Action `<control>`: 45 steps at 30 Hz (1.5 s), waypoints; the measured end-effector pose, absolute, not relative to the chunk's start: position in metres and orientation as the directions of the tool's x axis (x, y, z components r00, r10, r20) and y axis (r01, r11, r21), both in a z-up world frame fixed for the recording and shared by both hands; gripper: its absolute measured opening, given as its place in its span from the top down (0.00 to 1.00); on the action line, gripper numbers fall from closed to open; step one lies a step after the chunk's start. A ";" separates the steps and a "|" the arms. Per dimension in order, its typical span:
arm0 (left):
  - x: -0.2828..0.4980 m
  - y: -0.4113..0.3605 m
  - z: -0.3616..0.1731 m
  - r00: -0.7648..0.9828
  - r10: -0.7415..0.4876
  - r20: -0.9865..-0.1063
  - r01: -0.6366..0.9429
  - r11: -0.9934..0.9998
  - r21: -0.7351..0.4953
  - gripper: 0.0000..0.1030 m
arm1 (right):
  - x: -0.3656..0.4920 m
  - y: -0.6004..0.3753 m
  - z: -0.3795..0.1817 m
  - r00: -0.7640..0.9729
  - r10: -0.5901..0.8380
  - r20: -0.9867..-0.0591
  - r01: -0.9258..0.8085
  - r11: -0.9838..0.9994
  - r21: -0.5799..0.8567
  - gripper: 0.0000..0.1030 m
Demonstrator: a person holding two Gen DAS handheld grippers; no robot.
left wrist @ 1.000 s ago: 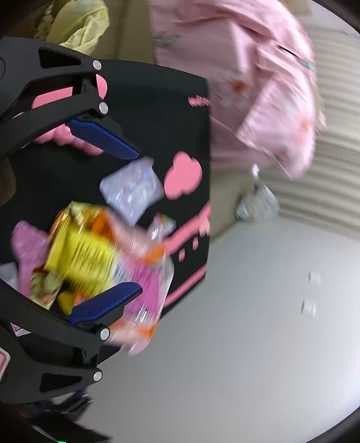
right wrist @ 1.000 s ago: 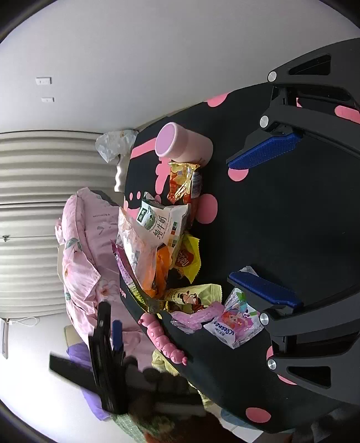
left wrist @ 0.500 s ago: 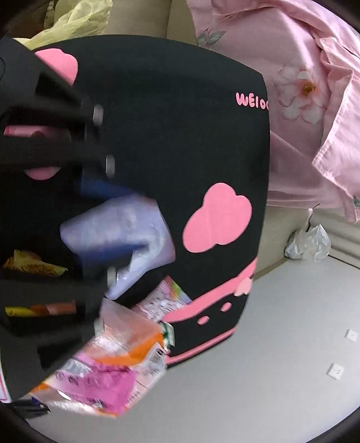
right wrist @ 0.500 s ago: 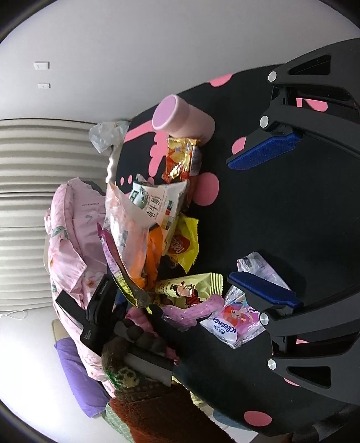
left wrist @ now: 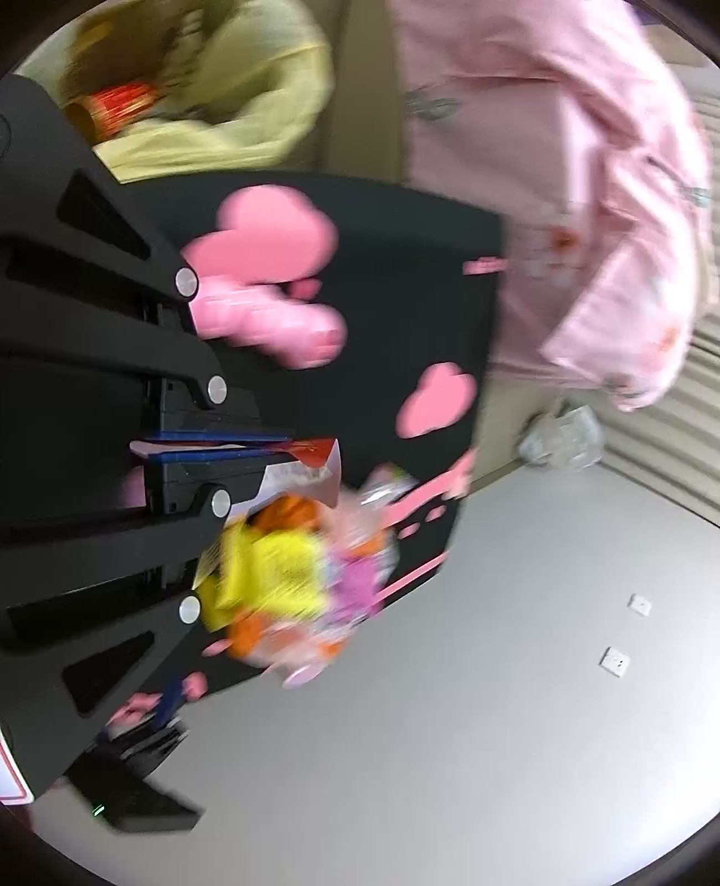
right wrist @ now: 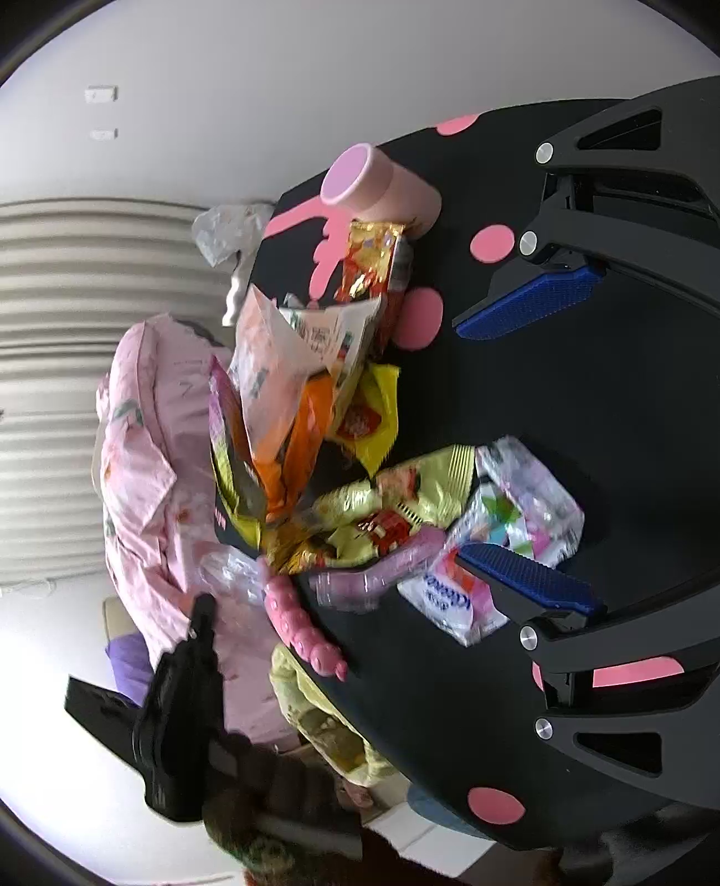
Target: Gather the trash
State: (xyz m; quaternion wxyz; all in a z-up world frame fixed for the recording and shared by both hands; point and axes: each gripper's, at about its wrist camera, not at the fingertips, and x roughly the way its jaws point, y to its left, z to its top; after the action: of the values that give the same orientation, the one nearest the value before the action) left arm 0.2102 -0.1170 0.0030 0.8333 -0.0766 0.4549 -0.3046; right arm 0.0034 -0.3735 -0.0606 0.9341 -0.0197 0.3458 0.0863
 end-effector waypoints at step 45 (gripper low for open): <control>0.111 -0.080 -0.064 0.501 -0.443 -0.743 0.340 0.891 -0.302 0.57 | 0.006 -0.340 -0.087 0.631 0.318 -0.708 -0.247 0.947 0.205 0.71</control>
State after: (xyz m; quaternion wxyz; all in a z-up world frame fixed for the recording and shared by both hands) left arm 0.1115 -0.0797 -0.0637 0.8643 -0.0579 0.4452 -0.2266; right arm 0.0058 -0.3398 -0.0867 0.9020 0.0442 0.4000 0.1564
